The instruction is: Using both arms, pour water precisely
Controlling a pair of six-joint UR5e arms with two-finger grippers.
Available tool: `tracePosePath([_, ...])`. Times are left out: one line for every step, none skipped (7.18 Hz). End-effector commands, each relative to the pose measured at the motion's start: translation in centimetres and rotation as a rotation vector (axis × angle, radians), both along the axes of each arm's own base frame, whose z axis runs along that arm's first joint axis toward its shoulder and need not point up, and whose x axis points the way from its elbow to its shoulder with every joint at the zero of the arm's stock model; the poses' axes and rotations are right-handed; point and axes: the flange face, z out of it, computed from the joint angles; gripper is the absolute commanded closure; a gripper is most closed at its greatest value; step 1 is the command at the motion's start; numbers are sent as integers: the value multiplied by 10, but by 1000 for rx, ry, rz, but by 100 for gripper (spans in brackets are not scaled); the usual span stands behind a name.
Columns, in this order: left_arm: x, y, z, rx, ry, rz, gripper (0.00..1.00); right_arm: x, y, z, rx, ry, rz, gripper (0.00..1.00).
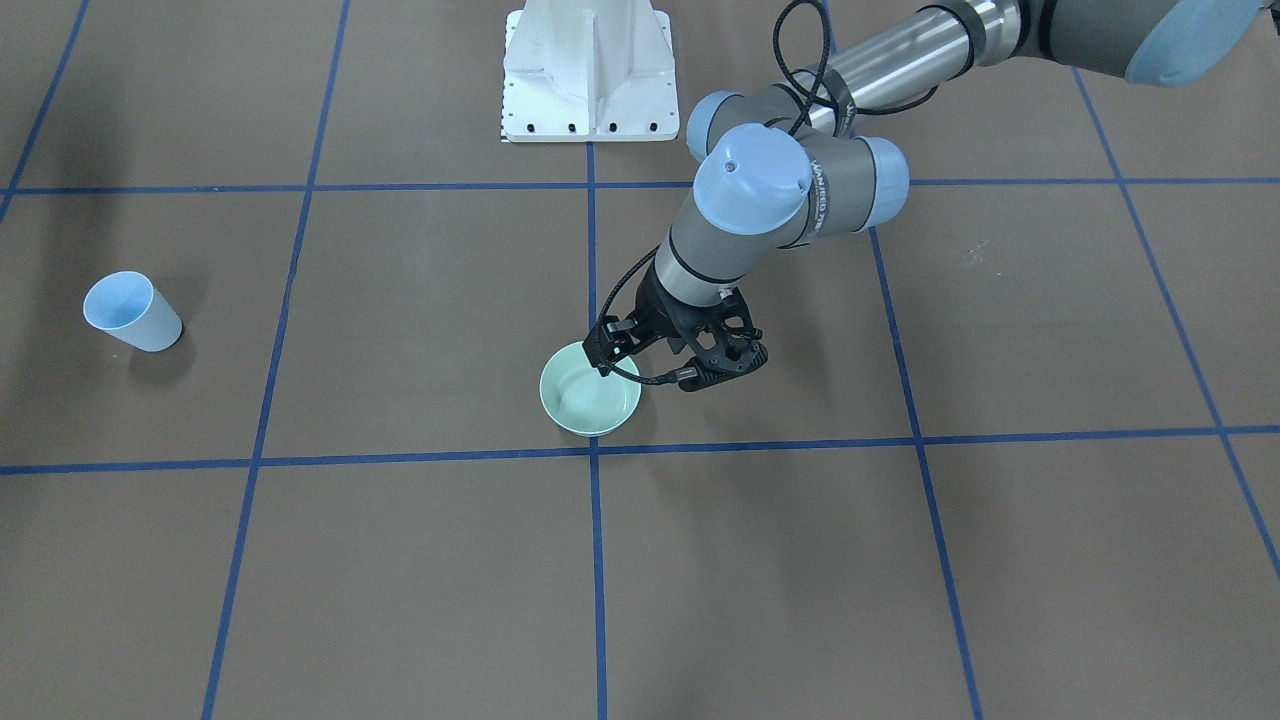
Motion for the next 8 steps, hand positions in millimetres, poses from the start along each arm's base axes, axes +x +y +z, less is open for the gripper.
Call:
tracePosePath([-20, 11, 21, 4, -3, -11, 0, -56, 44, -1, 18, 50, 102, 2])
tracePosePath([-32, 19, 32, 12, -4, -16, 0, -106, 49, -29, -36, 53, 145, 1])
tracePosePath([-40, 25, 44, 15, -10, -18, 0, -155, 66, -48, -6, 118, 149, 0])
tracePosePath([-46, 26, 54, 26, -28, -44, 0, -172, 74, -57, -12, 112, 173, 0])
tracePosePath([-51, 30, 59, 26, -28, -44, 0, -201, 85, -64, -50, 98, 248, 0])
tracePosePath([-56, 35, 59, 31, -22, -44, 0, -252, 110, -60, 8, 144, 319, 0])
tracePosePath([-60, 36, 64, 29, -25, -45, 0, -284, 131, -60, 66, 147, 349, 0])
tracePosePath([-60, 36, 64, 28, -27, -45, 0, -303, 146, -51, 132, 170, 370, 0])
